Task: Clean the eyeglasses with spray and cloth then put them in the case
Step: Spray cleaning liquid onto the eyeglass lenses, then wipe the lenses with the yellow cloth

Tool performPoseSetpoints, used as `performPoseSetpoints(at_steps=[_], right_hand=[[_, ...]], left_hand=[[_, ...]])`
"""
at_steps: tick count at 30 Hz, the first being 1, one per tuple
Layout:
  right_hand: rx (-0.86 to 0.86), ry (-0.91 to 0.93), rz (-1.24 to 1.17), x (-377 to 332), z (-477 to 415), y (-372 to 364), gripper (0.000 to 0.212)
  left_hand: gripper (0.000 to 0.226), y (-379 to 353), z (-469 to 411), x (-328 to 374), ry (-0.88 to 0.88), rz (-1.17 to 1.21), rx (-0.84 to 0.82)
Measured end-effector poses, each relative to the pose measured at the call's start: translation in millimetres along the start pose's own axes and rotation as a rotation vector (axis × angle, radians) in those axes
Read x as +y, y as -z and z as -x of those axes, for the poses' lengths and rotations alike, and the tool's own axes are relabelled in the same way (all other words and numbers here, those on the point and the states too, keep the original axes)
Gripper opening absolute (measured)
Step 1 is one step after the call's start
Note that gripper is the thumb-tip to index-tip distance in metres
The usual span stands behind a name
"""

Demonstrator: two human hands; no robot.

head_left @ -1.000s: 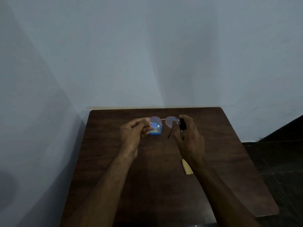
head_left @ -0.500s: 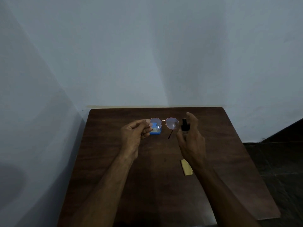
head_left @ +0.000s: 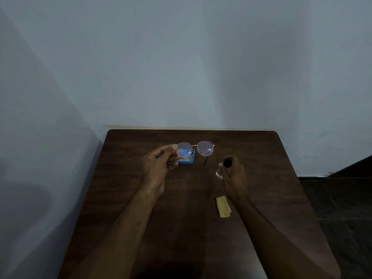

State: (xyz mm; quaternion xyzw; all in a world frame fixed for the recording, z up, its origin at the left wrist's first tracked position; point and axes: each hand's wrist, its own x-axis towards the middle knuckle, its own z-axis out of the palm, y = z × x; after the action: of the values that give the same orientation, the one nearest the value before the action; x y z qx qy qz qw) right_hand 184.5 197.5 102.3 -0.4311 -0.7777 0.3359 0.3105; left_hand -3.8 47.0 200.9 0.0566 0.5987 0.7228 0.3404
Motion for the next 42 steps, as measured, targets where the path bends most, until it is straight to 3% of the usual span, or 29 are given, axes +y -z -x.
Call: performPoseSetpoints(at_steps=[3, 13, 19, 24, 28, 34, 37, 42], right_hand=[[-0.050, -0.020, -0.054, 7, -14, -1, 0.013], [-0.248, -0.190, 0.129, 35, -55, -21, 0.024], [-0.245, -0.238, 0.114, 43, -58, -29, 0.023], [-0.220, -0.265, 0.013, 45, -48, -28, 0.041], [-0.196, -0.310, -0.033, 51, -23, -21, 0.070], [-0.354, -0.342, 0.350, 67, 29, -11, 0.037], [-0.470, -0.370, 0.520, 73, 49, -10, 0.042], [-0.457, -0.407, 0.525, 71, 70, -17, 0.048]], left_hand=[[0.011, -4, 2, -3, 0.007, 0.003, 0.007], [0.010, -16, 12, -7, -0.017, 0.036, 0.051], [0.011, -17, 17, -10, -0.022, 0.065, 0.047], [0.011, -15, 20, -13, -0.015, 0.057, 0.035], [0.011, -14, 23, -14, -0.005, 0.048, 0.002], [0.008, -12, 28, -17, 0.034, 0.096, -0.025], [0.008, -12, 32, -18, 0.058, 0.118, -0.050], [0.011, -5, 41, -18, 0.065, 0.096, -0.094]])
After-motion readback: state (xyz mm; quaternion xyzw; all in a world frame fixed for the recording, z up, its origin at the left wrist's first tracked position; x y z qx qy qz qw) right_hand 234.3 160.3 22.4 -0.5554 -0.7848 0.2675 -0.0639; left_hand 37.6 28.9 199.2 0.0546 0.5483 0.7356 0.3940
